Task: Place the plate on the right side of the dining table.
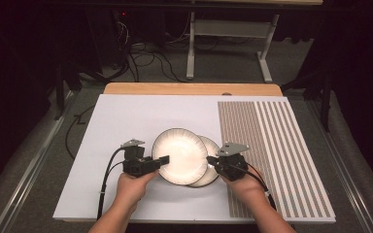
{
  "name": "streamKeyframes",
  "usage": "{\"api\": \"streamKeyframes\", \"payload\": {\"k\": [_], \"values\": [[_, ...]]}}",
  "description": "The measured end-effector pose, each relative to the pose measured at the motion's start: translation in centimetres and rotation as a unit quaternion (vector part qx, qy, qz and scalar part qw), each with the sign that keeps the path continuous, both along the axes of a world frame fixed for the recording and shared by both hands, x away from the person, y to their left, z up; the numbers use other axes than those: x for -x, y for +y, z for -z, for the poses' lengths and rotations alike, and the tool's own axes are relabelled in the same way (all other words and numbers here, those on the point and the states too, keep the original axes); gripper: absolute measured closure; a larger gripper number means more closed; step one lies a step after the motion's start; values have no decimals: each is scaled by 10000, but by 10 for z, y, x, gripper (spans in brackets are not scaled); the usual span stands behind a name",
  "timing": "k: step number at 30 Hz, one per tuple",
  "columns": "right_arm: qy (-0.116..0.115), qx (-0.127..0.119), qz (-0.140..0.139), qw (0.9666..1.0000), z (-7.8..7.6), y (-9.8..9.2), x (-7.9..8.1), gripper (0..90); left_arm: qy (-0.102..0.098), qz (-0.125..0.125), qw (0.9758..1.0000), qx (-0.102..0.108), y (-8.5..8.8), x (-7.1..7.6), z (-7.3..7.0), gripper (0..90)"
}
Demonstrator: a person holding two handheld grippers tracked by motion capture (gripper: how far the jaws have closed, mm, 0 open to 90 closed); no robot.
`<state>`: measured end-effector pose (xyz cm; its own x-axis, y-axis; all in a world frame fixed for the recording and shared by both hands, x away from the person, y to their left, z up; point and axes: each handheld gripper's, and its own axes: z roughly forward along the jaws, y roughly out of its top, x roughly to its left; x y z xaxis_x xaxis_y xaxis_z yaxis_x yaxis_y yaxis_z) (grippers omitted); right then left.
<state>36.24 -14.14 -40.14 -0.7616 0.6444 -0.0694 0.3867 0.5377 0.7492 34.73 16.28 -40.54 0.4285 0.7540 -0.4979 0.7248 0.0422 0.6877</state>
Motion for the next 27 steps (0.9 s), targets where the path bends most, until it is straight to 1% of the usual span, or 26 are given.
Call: {"api": "streamKeyframes", "payload": {"k": [5, 6, 9, 11, 12, 15, 17, 18, 19, 20, 22, 27], "values": [[-33, -69, 0, 10000, -3, -2, 1, 900, -82, -13, 9999, 80, 0, 2, -1, 662], [-10, -118, 40, 9999, -4, -4, 2, 900, -87, -6, 9999, 76, 0, 2, -1, 668], [-58, -198, 56, 9998, -8, -8, 2, 900, -128, -68, 9998, 153, 0, 3, -1, 679], [-88, -256, 74, 9996, -10, -10, 3, 900, -148, -66, 9997, 165, 0, 3, -2, 684], [-78, -314, 99, 9994, -11, -12, 3, 891, -157, -60, 9997, 174, 0, 3, -2, 688], [-130, -382, 148, 9991, -15, -18, 4, 869, -208, -48, 9996, 179, 0, 4, -2, 697], [-136, -447, 200, 9987, -17, -22, 4, 837, -235, -50, 9995, 211, 1, 4, -2, 703], [-178, -453, 223, 9986, -18, -24, 4, 802, -240, -49, 9995, 214, 1, 4, -3, 706], [-184, -442, 240, 9986, -18, -25, 5, 785, -255, -48, 9994, 230, 1, 4, -3, 708], [-244, -445, 277, 9983, -19, -26, 5, 767, -255, -61, 9994, 243, 1, 5, -3, 710], [-273, -505, 281, 9980, -20, -31, 5, 732, -319, -68, 9992, 250, 1, 5, -3, 715], [-374, -652, 457, 9961, -25, -41, 8, 662, -463, -104, 9983, 336, 2, 7, -6, 739]]}}
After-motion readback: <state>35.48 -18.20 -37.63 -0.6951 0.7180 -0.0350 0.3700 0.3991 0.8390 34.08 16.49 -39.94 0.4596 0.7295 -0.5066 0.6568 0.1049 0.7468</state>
